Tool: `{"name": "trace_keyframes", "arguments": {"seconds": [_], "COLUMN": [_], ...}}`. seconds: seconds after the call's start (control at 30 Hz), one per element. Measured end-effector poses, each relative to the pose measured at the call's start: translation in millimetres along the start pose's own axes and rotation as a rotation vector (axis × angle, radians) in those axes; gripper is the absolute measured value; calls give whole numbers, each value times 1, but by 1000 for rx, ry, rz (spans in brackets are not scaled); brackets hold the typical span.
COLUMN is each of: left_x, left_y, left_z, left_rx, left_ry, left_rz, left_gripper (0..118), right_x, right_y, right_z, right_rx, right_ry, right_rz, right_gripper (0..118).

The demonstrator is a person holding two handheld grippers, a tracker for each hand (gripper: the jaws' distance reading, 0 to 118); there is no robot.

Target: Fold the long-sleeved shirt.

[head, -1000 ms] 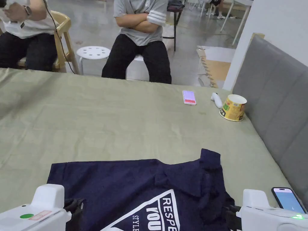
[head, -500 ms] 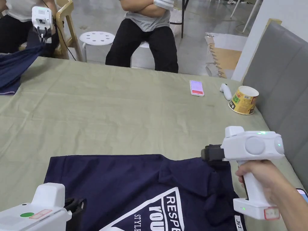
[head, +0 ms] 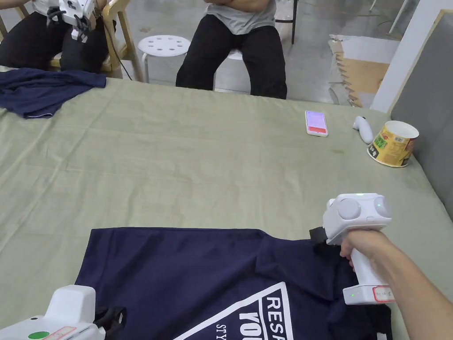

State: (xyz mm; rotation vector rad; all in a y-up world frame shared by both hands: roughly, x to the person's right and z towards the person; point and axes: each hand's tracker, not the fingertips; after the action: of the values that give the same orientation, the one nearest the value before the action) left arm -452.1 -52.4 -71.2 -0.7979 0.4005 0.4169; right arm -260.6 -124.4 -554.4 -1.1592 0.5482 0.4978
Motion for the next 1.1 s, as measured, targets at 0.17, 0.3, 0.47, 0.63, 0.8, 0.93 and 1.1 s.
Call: {"name": "trace_keyframes", "arguments": {"seconds": [0.17, 0.3, 0.47, 0.63, 0.8, 0.93, 1.1], "left_x": [-13, -35, -66, -102, -109, -88, -65], "left_y": [12, 50, 112, 155, 157, 157, 159], "left_z": [-15, -36, -90, -157, -199, -196, -178], "left_rx": [27, 32, -29, -211, -318, -335, -325], "left_ry": [22, 73, 187, 254, 251, 272, 174], "left_rz": [41, 69, -35, 31, 75, 13, -76], "left_gripper": [4, 76, 96, 90, 87, 61, 12], "right_x": [-5, -4, -6, -5, -1, 0, -4], "right_y": [-4, -2, -3, -1, 0, 2, 2], "right_z": [0, -2, -2, -1, 0, -3, 0], "right_rx": [4, 4, 2, -2, -9, -17, -23], "right_ry": [36, 36, 26, 28, 44, 47, 31], "right_rz": [31, 16, 28, 34, 24, 10, 9], "right_gripper": [19, 19, 19, 19, 19, 19, 19]}}
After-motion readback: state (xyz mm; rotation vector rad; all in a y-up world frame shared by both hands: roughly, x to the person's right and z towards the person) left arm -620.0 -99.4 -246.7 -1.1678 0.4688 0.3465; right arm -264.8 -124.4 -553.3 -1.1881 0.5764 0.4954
